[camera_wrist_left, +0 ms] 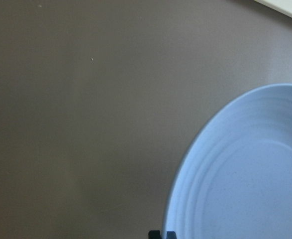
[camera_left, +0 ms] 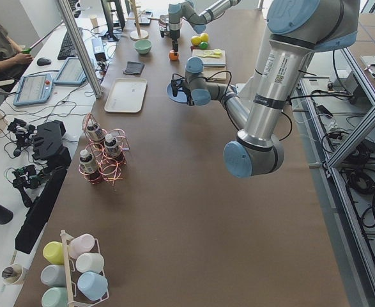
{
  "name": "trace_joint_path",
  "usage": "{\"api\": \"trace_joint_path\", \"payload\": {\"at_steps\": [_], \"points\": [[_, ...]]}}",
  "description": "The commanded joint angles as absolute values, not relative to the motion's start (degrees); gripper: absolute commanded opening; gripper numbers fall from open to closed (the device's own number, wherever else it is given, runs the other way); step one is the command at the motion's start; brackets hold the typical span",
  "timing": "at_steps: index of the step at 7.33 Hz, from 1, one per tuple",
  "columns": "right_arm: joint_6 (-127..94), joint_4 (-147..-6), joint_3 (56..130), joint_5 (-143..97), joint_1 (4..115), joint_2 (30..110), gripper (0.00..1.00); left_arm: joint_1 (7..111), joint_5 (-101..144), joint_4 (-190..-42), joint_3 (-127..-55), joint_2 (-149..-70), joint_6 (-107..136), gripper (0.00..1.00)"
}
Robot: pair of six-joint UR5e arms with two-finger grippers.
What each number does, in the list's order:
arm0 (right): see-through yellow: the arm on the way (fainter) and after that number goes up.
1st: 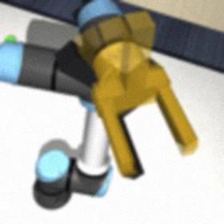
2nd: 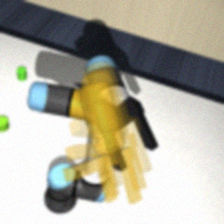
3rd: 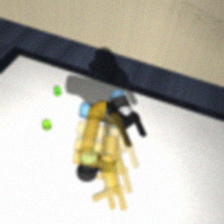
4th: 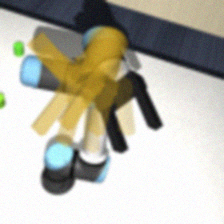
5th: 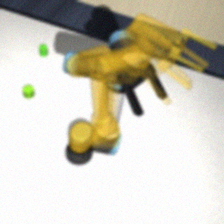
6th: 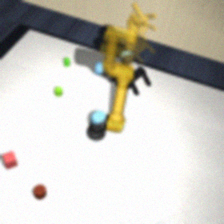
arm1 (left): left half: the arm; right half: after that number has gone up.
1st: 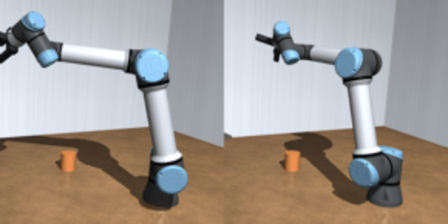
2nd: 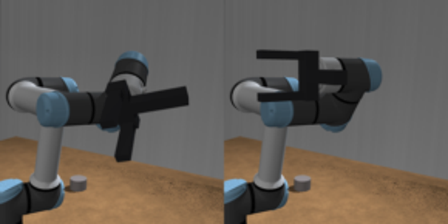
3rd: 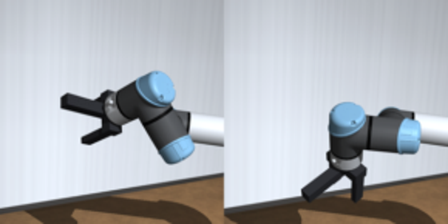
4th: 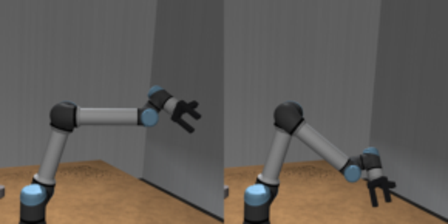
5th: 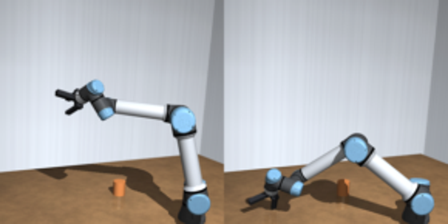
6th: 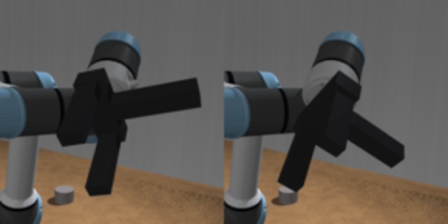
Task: Pick orange to plate
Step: 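Grasp the orange with the right gripper while the left pushes the plate centrally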
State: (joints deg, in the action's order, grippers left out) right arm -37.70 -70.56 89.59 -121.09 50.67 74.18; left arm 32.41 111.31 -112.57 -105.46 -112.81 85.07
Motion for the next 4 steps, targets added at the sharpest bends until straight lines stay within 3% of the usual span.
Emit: {"api": "trace_joint_path", "payload": {"at_steps": [1, 2, 3, 4], "points": [[-37.6, -69.6, 86.7, -120.6, 50.1, 72.1, 0.82, 28.2, 106.8, -112.6, -103.0, -114.7, 86.0, 0.00], [-37.9, -69.6, 86.7, -120.7, 50.1, 72.2, 0.63, 27.3, 106.3, -112.6, -102.1, -115.3, 86.1, 0.00], [-38.0, -69.6, 86.8, -120.7, 50.1, 72.1, 0.15, 26.7, 106.2, -112.6, -102.0, -115.2, 86.1, 0.00], [-38.0, -69.6, 87.1, -120.8, 50.2, 72.1, 0.00, 26.6, 106.3, -112.7, -101.4, -115.1, 86.0, 0.00]]}}
